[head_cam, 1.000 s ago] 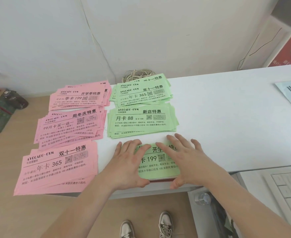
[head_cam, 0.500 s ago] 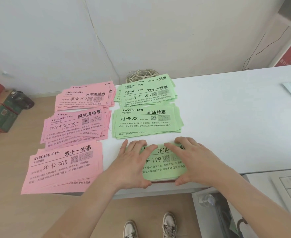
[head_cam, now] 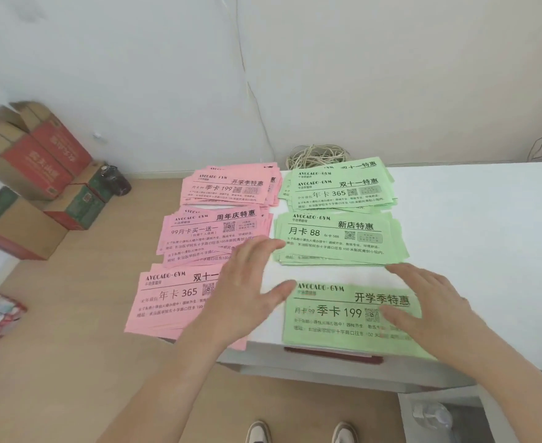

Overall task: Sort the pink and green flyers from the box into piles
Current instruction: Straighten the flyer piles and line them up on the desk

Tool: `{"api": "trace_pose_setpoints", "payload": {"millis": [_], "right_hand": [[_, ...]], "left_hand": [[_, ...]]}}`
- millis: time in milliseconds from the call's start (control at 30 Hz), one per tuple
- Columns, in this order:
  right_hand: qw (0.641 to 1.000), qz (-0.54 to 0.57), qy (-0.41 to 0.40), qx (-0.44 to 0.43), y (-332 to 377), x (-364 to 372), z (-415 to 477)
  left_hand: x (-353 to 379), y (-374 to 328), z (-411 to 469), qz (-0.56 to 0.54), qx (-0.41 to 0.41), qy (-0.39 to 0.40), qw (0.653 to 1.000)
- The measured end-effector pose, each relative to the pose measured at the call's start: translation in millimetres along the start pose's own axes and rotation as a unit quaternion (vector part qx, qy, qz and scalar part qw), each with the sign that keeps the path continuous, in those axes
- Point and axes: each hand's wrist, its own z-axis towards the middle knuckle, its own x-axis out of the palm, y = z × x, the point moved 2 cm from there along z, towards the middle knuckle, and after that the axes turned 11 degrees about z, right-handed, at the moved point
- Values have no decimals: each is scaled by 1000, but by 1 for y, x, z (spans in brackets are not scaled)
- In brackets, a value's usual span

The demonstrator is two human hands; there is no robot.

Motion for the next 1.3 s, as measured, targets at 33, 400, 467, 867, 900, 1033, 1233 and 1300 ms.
{"api": "trace_pose_setpoints", "payload": {"millis": [33, 400, 467, 867, 900, 1033, 1233, 1300], "right_hand": [[999, 46, -21, 2, 13, 1, 0], [996, -12, 76, -52, 173, 138, 16], [997, -44, 57, -28, 181, 160, 23], [979, 156, -102, 88, 197, 196, 17], [969, 197, -110, 100, 196, 196, 18], [898, 414, -96, 117, 201, 176, 23], [898, 376, -229, 4, 202, 132, 32], [907, 345, -240, -12, 197, 138, 33]], "left_hand": [[-11, 20, -6, -17, -40, -40, 998], [-37, 202, -59, -111, -361, 44, 925], [-31, 216, -60, -200, -362, 67, 908], [-39, 244, -75, -268, -339, 28, 901], [-45, 244, -77, -273, -327, 13, 905], [-71, 232, -75, -334, -273, -51, 901], [-78, 207, -49, -403, -167, -73, 897], [-65, 208, -44, -407, -159, -54, 898]]}}
